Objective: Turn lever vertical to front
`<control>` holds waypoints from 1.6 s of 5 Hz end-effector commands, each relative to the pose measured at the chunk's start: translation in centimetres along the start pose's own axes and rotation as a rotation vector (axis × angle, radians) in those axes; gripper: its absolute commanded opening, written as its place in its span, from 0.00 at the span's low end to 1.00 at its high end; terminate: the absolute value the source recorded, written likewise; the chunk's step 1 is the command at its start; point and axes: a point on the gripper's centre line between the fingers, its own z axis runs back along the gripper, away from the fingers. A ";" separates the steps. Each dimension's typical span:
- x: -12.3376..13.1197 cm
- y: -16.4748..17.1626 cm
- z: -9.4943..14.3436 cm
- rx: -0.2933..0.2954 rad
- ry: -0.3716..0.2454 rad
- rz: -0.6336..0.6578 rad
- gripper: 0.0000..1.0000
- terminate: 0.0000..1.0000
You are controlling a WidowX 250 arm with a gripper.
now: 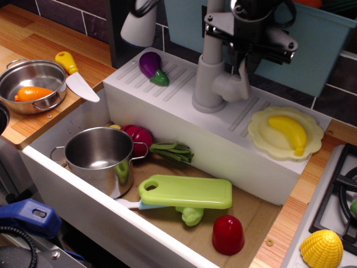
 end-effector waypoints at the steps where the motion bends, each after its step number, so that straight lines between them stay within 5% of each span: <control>1: -2.9 -0.4 -0.4 -0.014 0.009 0.054 0.00 0.00; 5: -9.7 0.3 -3.8 -0.088 0.024 0.128 0.00 0.00; 6: -9.7 0.3 -3.8 -0.088 0.024 0.128 1.00 0.00; 8: -9.7 0.3 -3.8 -0.088 0.024 0.128 1.00 0.00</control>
